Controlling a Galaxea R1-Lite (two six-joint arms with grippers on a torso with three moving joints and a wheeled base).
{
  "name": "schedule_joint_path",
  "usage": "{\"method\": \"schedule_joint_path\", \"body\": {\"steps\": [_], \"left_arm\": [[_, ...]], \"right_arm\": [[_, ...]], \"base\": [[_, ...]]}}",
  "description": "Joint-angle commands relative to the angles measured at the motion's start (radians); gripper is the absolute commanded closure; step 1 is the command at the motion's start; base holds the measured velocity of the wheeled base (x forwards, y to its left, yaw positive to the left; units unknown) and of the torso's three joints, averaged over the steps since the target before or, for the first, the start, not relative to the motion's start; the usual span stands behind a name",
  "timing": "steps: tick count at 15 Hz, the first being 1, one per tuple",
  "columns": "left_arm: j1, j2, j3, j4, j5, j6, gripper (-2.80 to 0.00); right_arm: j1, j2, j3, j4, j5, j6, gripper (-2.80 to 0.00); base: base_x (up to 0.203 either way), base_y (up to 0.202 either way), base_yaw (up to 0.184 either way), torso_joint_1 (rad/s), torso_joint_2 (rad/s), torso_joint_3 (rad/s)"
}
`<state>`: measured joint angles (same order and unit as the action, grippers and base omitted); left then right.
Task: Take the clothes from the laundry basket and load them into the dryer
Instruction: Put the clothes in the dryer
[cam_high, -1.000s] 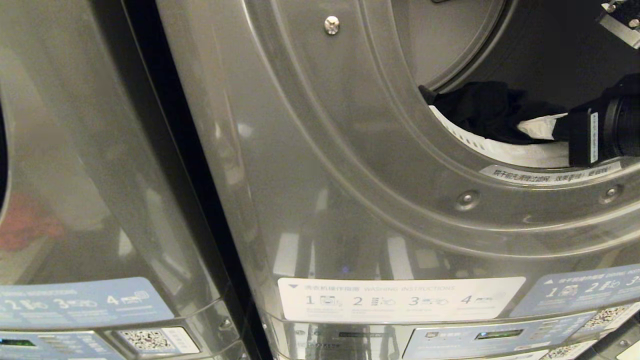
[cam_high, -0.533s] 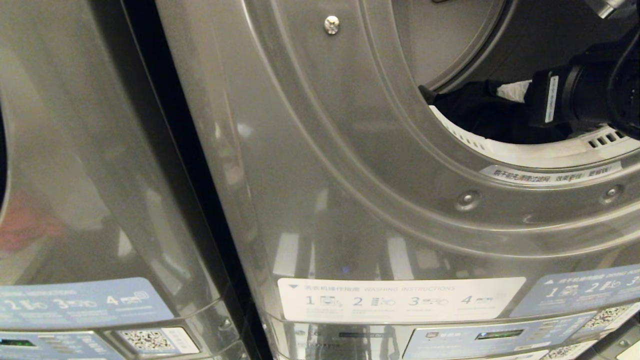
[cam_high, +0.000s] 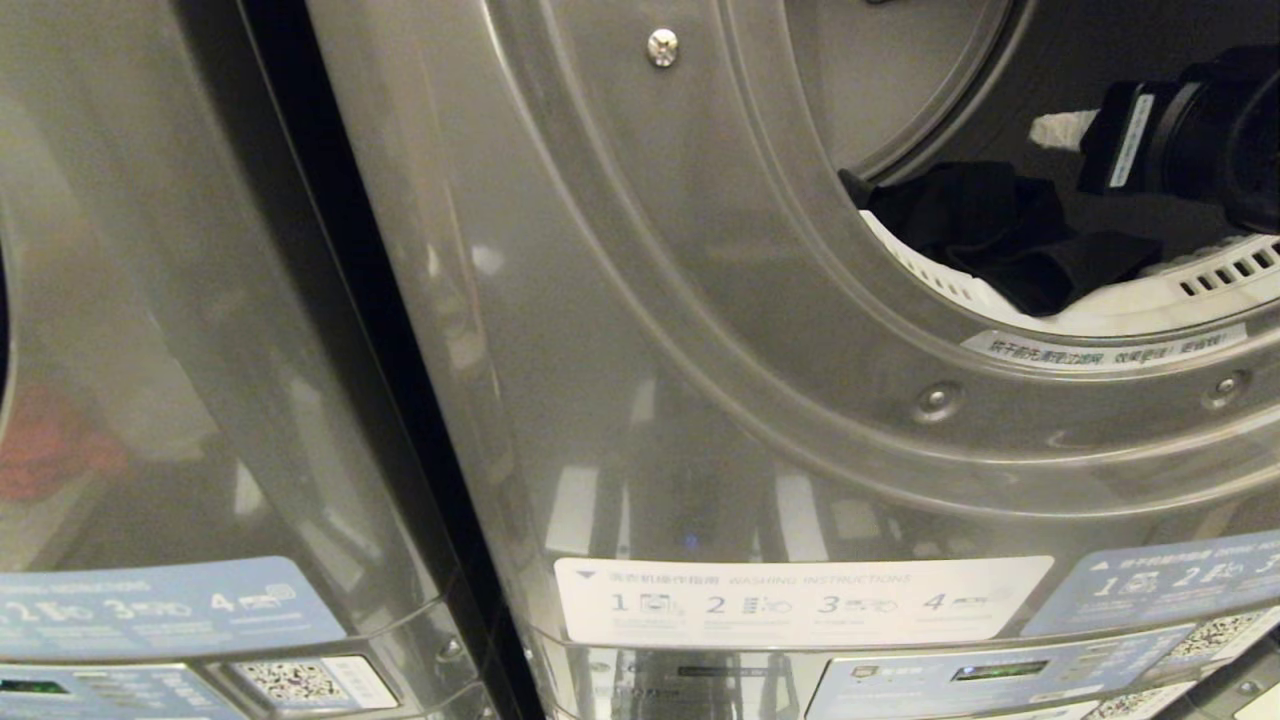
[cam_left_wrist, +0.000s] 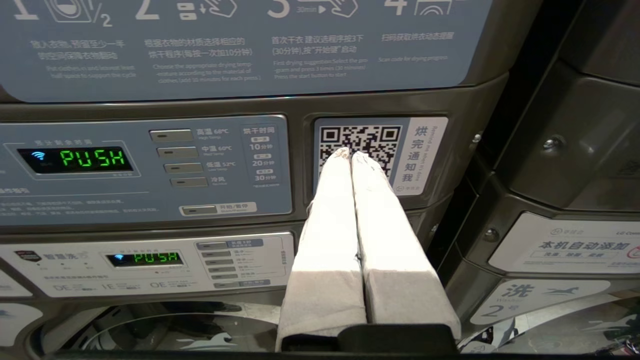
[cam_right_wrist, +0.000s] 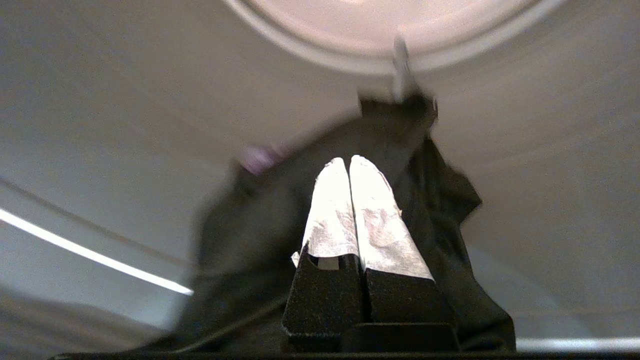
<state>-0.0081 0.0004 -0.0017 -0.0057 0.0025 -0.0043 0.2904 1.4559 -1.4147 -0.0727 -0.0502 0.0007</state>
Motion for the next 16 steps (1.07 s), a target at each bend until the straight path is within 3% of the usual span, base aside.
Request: {"method": "schedule_joint_path", "body": {"steps": [1, 5, 7, 9, 11, 16], "left_arm": [[-0.001, 0.0, 0.0, 0.0, 0.001, 0.0, 0.0], [-0.001, 0.0, 0.0, 0.0, 0.001, 0.0, 0.0], [0.0, 0.0, 0.0, 0.0, 0.001, 0.0, 0.0], [-0.001, 0.0, 0.0, 0.0, 0.001, 0.0, 0.0], [0.0, 0.0, 0.0, 0.0, 0.001, 0.0, 0.0], [0.0, 0.0, 0.0, 0.0, 0.001, 0.0, 0.0]], "right_arm": [[-0.008, -0.095, 0.033, -0.023, 0.047, 0.02, 0.0], [-0.059, -0.339, 0.188, -0.124, 0.303, 0.052, 0.0], [-0.066, -0.478, 0.302, -0.16, 0.374, 0.07, 0.0], [-0.109, -0.636, 0.49, -0.171, 0.397, 0.068, 0.0], [-0.221, -0.76, 0.693, -0.169, 0.407, 0.033, 0.0], [-0.482, -1.05, 1.239, -0.156, 0.403, -0.128, 0.0]], "base": [[0.0, 0.0, 0.0, 0.0, 0.0, 0.0], [0.0, 0.0, 0.0, 0.0, 0.0, 0.0], [0.0, 0.0, 0.0, 0.0, 0.0, 0.0], [0.0, 0.0, 0.0, 0.0, 0.0, 0.0], [0.0, 0.0, 0.0, 0.0, 0.0, 0.0], [0.0, 0.0, 0.0, 0.0, 0.0, 0.0]]}}
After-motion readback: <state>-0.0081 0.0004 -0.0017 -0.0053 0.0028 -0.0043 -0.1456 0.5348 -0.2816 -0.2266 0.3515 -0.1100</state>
